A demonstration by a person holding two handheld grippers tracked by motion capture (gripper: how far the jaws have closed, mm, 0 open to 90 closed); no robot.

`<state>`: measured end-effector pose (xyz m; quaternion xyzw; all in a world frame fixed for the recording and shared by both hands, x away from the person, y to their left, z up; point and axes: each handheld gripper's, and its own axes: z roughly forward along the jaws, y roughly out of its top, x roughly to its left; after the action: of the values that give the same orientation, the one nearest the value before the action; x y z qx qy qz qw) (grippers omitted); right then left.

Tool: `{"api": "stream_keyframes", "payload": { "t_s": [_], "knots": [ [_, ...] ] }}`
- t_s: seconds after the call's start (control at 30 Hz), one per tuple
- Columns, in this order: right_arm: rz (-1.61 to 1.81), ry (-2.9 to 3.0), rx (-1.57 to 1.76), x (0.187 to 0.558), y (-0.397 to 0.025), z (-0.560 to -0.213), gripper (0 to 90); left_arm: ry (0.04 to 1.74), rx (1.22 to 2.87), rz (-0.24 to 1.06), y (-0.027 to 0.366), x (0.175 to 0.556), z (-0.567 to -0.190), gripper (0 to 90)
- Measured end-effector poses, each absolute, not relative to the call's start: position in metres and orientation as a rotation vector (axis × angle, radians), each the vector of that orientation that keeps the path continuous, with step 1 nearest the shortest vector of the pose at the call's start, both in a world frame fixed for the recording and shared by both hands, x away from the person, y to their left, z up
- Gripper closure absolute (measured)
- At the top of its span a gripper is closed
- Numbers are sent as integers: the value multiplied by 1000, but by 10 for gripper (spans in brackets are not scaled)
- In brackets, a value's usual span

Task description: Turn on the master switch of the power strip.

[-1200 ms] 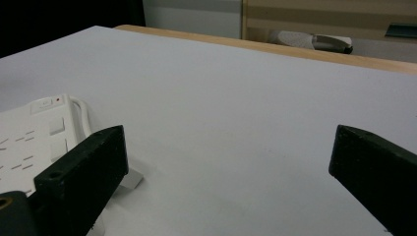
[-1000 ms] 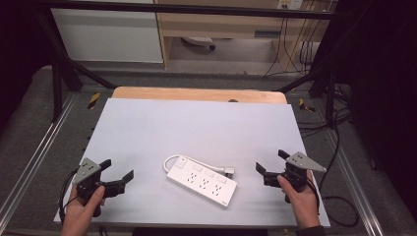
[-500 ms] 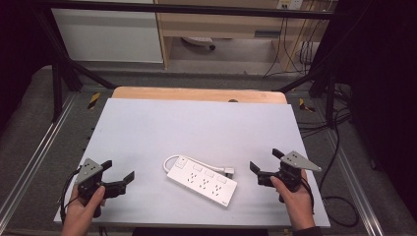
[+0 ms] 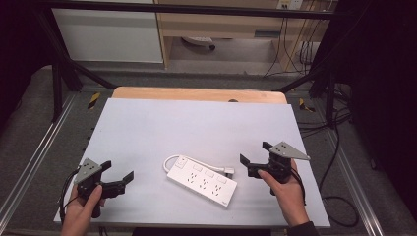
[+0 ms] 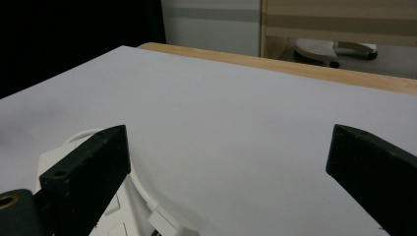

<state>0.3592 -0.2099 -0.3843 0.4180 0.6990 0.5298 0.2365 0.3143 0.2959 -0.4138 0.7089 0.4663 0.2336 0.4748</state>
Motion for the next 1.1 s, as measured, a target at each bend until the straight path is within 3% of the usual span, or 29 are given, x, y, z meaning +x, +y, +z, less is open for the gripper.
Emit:
{"api": "stream_keyframes", "payload": {
  "t_s": [0.93, 1.1],
  "knots": [
    [1459, 2056, 1040, 379, -141, -375, 56, 1142, 1751, 577, 295, 315, -415, 62],
    [1465, 2074, 1026, 384, -132, -376, 92, 1147, 1763, 581, 294, 315, -416, 62]
  ]
}}
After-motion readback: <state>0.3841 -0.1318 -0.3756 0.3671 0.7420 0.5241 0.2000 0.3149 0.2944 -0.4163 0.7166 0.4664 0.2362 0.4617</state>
